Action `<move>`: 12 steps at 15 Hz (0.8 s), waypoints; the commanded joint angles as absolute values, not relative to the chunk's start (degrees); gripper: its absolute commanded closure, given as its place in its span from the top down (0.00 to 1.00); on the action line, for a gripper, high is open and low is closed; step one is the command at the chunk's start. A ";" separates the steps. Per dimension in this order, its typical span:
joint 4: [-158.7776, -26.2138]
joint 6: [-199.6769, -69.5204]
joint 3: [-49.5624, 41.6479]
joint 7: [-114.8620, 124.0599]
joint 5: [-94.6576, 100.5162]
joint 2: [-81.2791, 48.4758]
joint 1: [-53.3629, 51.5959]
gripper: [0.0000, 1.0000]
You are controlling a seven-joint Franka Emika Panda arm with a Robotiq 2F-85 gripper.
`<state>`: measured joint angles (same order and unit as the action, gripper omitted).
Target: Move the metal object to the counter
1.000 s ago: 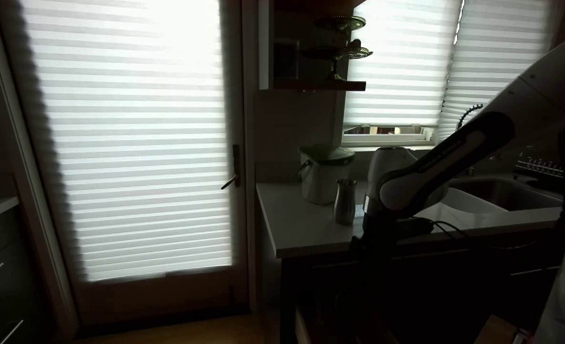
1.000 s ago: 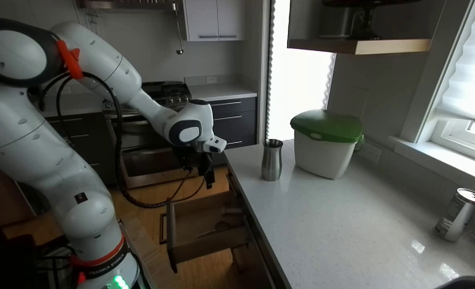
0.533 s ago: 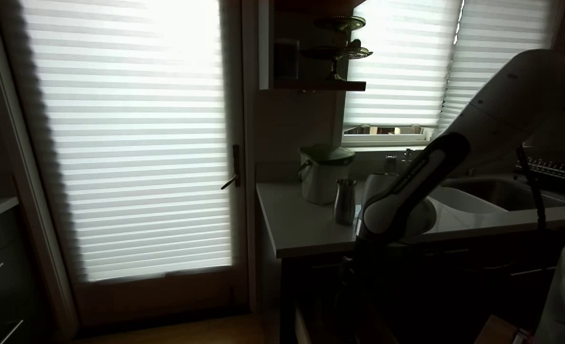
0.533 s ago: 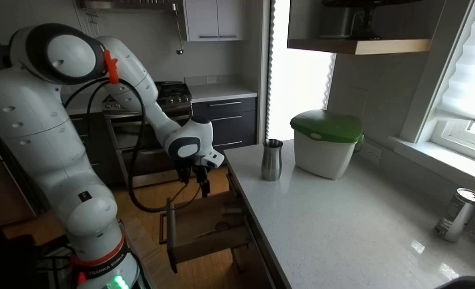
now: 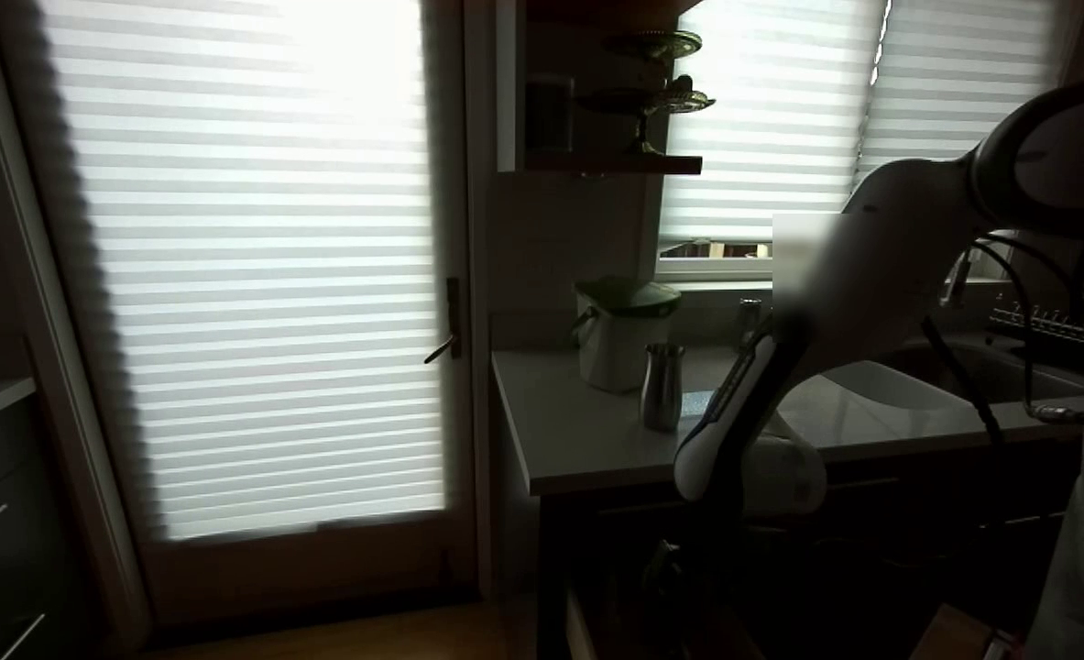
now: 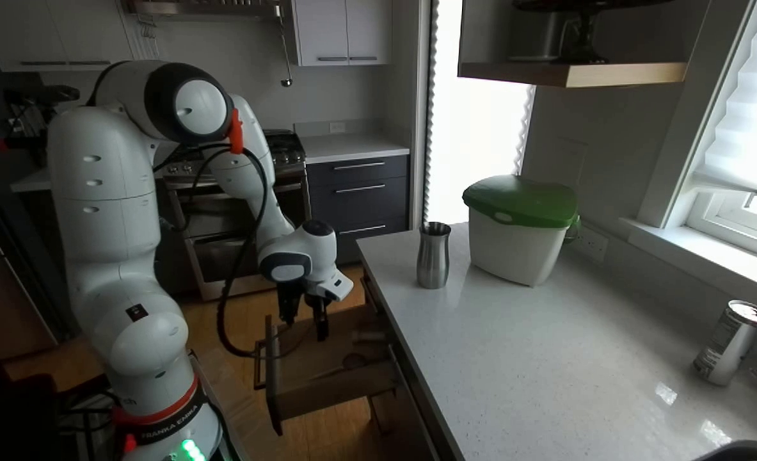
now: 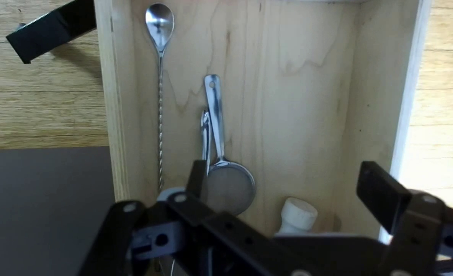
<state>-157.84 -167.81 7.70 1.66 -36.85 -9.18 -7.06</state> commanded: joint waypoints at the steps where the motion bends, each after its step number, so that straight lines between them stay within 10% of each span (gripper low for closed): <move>1: -157.13 -174.31 12.44 -4.83 -45.87 -15.11 -5.13 1.00; 12: -156.67 -178.12 14.17 -5.95 -47.33 -16.80 -4.79 1.00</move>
<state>-156.67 -178.12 14.17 -5.95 -47.33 -16.80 -4.79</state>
